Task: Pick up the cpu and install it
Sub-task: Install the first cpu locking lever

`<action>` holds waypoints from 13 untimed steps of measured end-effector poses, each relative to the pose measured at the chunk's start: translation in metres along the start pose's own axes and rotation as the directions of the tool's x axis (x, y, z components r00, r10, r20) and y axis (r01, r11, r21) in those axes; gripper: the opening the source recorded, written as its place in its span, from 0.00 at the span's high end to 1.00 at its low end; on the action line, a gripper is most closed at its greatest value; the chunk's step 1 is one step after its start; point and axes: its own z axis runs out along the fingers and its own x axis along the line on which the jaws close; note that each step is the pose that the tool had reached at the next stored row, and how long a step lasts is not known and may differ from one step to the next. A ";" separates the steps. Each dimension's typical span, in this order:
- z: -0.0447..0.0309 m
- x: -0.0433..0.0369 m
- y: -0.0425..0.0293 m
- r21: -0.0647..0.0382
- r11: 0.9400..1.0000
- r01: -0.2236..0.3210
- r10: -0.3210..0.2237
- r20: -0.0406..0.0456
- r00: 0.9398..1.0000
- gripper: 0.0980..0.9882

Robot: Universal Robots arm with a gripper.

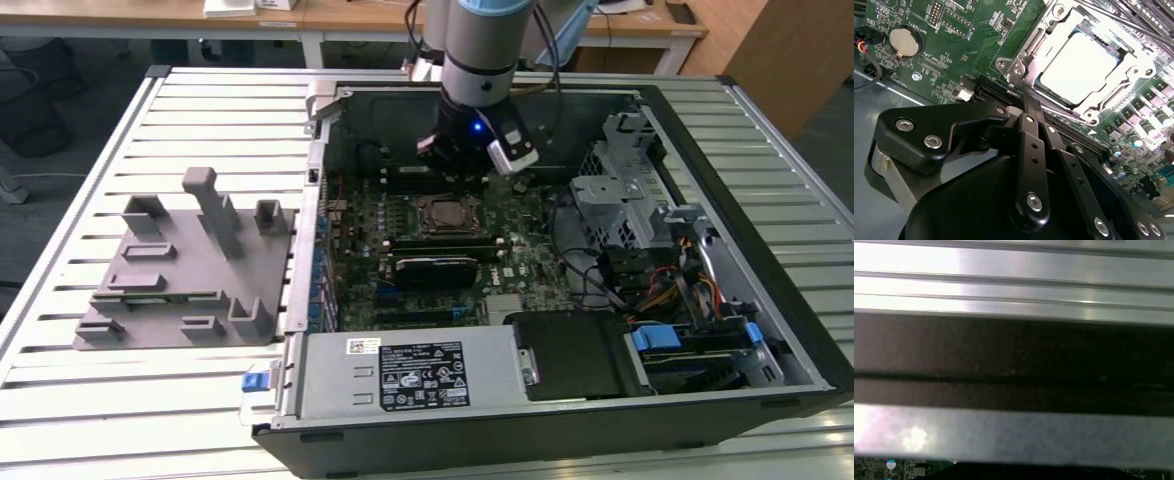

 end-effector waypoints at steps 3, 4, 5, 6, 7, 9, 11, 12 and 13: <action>0.0022 -0.0005 -0.0003 0.000 1.000 0.000 0.000 0.000 1.000 0.99; 0.0022 -0.0005 -0.0003 0.000 1.000 0.000 0.000 0.000 1.000 0.99; 0.0022 -0.0005 -0.0003 0.000 1.000 0.000 0.000 0.000 1.000 0.99; 0.0017 -0.0005 -0.0003 0.000 1.000 0.000 0.000 -0.001 1.000 0.99; 0.0011 -0.0006 -0.0002 0.000 1.000 0.000 0.000 0.000 1.000 0.99; 0.0000 -0.0006 0.0000 0.000 1.000 0.000 0.000 0.000 1.000 0.99; 0.0000 -0.0006 0.0000 0.000 1.000 0.000 0.000 0.000 1.000 0.99; 0.0001 -0.0006 0.0000 0.000 1.000 0.000 0.000 0.000 1.000 0.99; 0.0003 -0.0006 0.0000 0.002 1.000 0.000 0.000 0.000 1.000 0.99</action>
